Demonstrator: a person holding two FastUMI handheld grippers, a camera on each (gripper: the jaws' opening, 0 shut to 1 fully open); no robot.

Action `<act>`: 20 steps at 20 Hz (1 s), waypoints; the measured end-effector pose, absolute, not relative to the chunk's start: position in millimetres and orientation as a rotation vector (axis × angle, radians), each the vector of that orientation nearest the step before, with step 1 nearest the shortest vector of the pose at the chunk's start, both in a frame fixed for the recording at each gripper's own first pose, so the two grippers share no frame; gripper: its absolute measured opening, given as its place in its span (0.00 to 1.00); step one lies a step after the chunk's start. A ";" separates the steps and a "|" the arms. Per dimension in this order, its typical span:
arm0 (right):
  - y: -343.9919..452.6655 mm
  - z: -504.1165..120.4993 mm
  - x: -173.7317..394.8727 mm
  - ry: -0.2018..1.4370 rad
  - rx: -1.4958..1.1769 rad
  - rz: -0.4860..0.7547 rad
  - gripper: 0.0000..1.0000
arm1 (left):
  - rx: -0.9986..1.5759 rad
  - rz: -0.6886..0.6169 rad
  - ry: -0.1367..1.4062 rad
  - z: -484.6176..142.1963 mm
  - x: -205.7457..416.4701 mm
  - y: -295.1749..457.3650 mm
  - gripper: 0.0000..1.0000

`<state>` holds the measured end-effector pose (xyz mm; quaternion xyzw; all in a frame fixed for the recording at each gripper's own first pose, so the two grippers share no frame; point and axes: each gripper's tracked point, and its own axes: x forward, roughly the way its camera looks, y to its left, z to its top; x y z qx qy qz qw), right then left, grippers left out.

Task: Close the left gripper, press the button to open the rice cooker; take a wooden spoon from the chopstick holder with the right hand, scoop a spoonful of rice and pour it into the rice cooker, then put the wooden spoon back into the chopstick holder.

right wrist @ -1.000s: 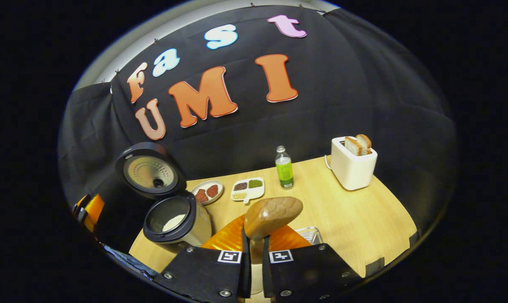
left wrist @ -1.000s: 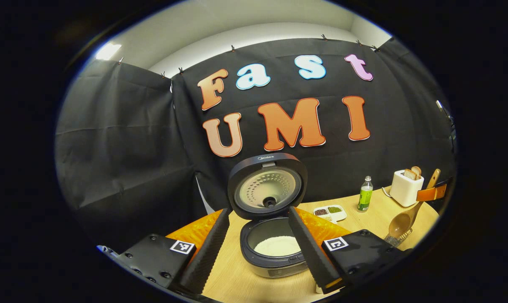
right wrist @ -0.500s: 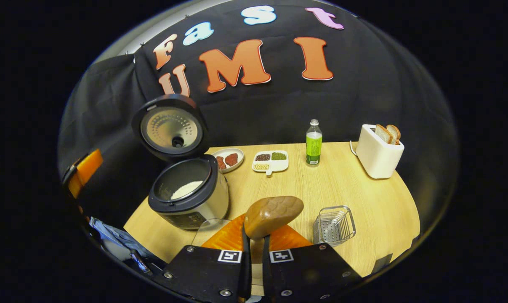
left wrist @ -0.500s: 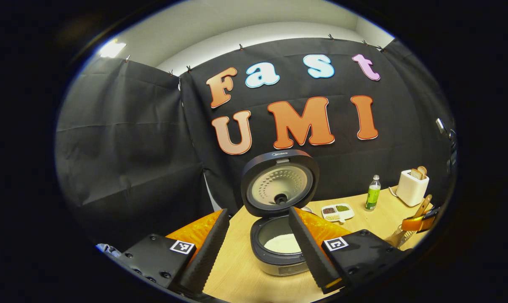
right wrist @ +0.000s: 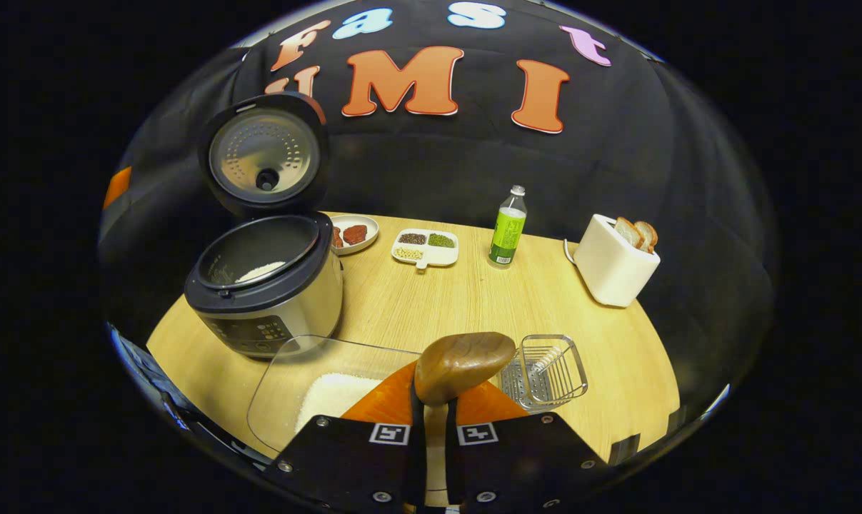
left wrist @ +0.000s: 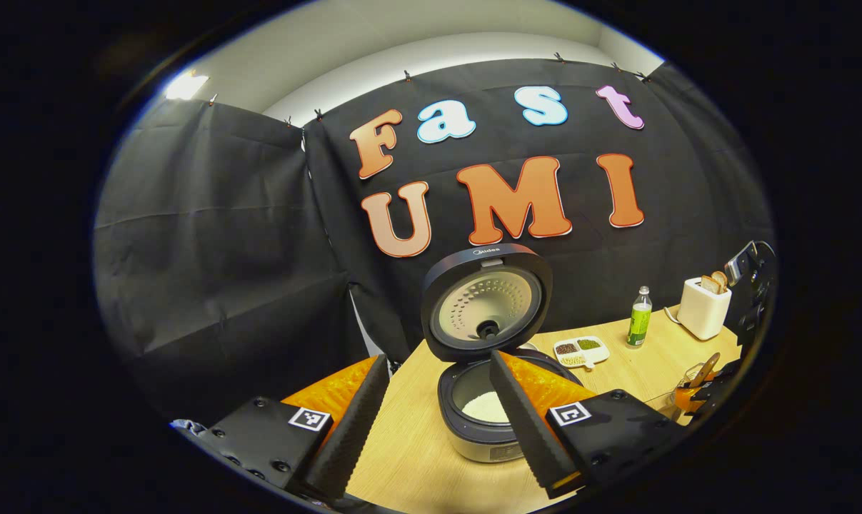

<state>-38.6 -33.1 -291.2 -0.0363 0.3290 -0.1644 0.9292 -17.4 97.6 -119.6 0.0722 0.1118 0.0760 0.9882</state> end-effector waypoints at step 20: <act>2.4 -325.0 -34.2 0.640 0.008 -0.378 0.10 | 0.164 0.125 0.250 -130.2 -17.2 111.4 0.87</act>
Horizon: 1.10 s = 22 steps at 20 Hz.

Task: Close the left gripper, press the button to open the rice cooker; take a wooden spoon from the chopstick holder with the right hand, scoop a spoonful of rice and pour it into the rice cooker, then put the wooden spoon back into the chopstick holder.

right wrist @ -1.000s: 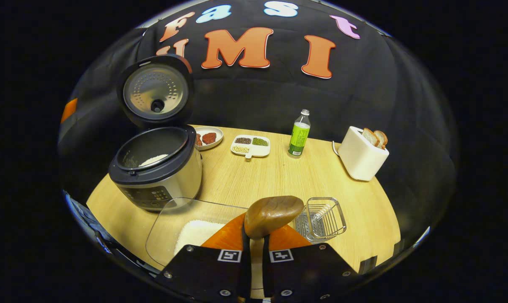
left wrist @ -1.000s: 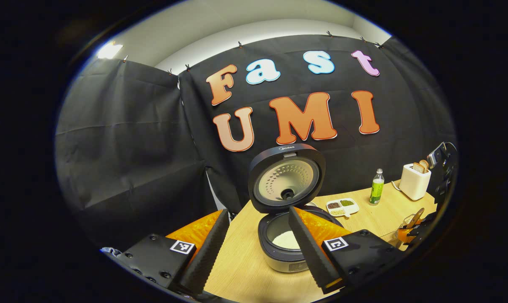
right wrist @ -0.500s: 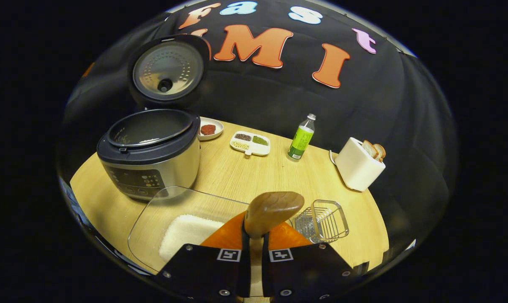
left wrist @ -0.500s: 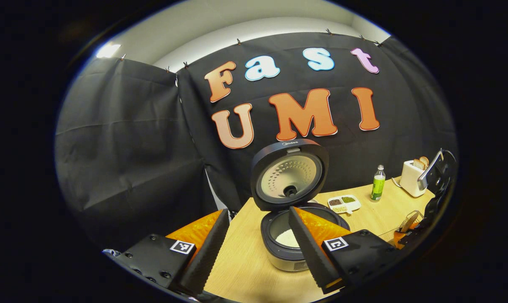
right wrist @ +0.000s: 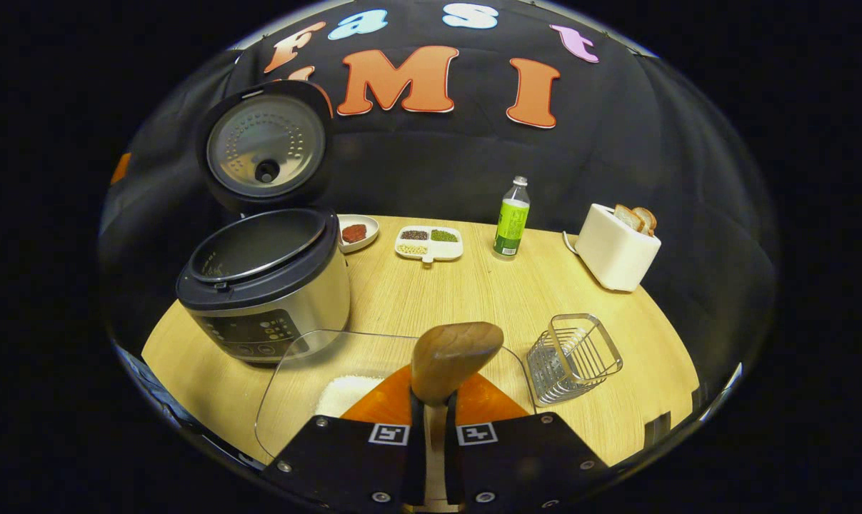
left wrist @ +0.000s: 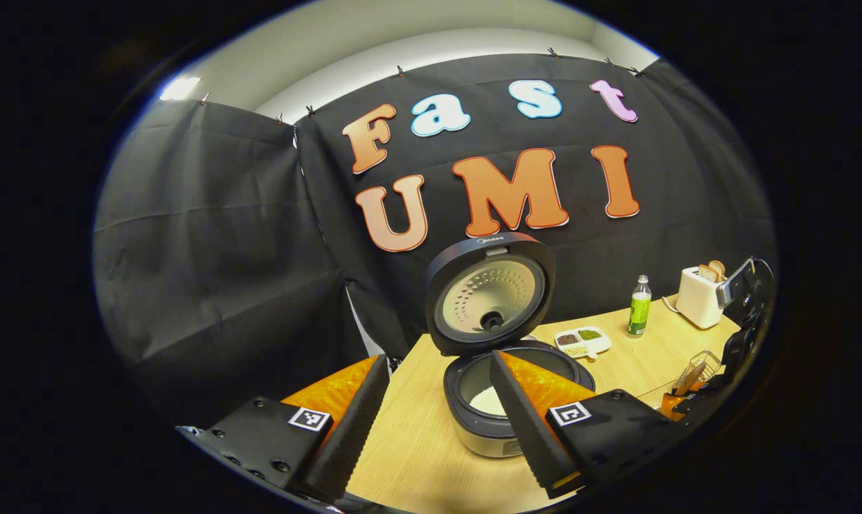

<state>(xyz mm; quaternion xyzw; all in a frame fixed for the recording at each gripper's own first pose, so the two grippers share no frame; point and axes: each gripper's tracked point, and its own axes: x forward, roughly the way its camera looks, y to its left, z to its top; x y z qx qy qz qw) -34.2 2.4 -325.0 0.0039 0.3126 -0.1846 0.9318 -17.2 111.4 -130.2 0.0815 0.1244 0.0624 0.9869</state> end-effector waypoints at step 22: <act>47.3 -331.7 -17.8 0.698 0.406 -0.314 0.10 | 0.171 0.113 0.273 -136.9 -20.5 134.3 0.87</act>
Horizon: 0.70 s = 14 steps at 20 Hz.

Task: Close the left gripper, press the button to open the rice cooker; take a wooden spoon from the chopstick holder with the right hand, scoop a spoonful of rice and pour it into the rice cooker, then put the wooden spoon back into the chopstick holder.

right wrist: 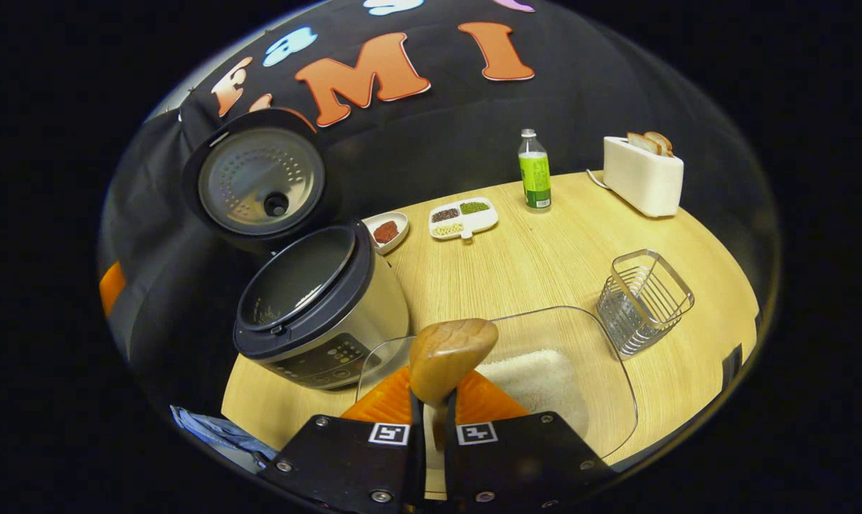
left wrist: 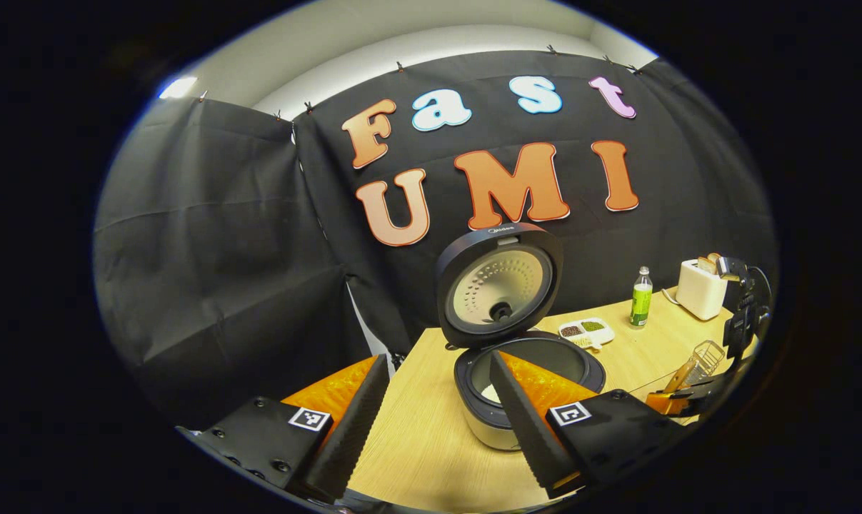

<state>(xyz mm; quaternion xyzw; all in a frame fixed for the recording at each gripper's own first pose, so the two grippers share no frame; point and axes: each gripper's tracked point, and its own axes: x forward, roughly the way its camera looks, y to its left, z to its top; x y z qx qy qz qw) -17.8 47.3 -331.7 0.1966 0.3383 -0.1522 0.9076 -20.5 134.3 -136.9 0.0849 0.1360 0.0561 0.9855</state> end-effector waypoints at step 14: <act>44.2 -337.6 -11.8 0.737 0.666 -0.223 0.10 | 0.185 0.101 0.274 -134.3 -19.6 125.8 0.87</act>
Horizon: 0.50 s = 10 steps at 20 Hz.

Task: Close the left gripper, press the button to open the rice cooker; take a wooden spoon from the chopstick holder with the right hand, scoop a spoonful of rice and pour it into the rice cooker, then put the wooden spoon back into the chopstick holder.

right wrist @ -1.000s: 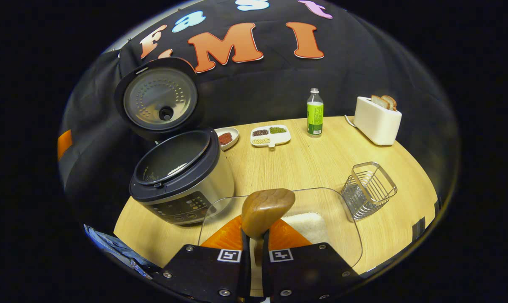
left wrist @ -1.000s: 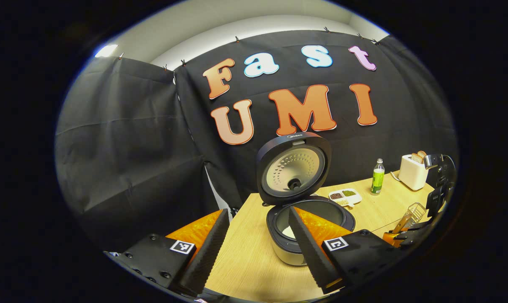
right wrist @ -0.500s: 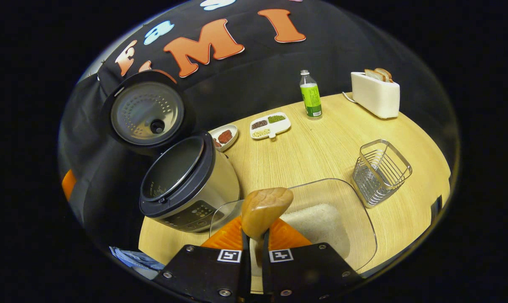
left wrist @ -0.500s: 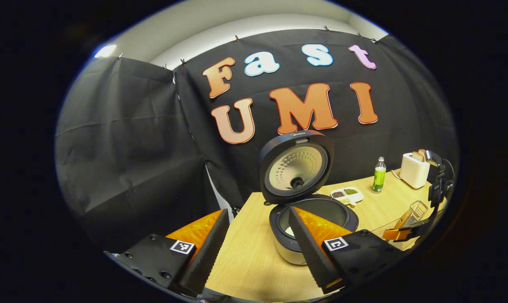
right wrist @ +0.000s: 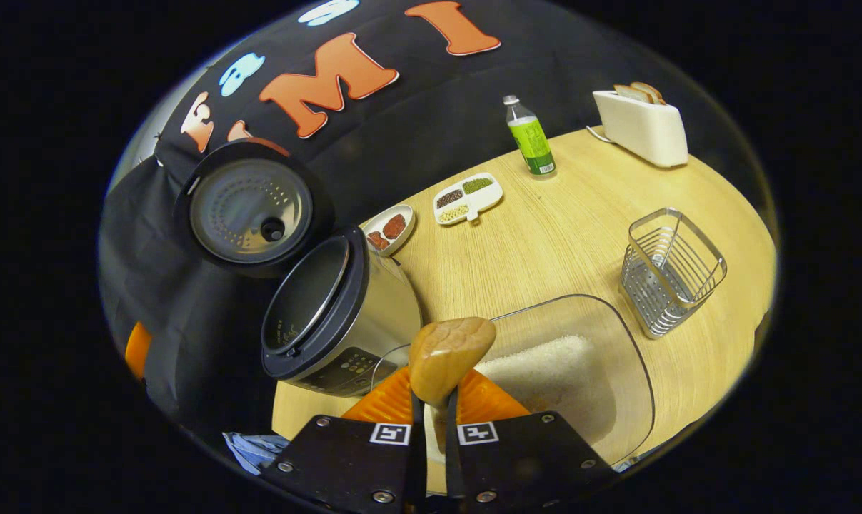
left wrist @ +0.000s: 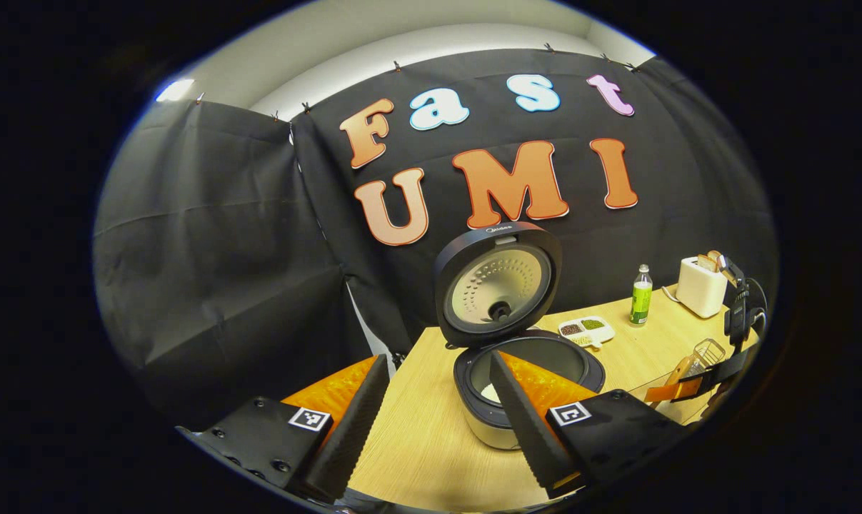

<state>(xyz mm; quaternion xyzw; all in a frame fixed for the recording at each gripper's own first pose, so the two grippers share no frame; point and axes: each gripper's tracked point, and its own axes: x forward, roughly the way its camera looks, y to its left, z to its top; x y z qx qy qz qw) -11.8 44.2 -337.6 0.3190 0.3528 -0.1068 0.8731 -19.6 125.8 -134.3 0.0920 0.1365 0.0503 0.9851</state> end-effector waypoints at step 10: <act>29.3 -341.2 -14.5 0.717 0.875 -0.195 0.10 | 0.196 0.077 0.280 -134.9 -14.2 113.2 0.87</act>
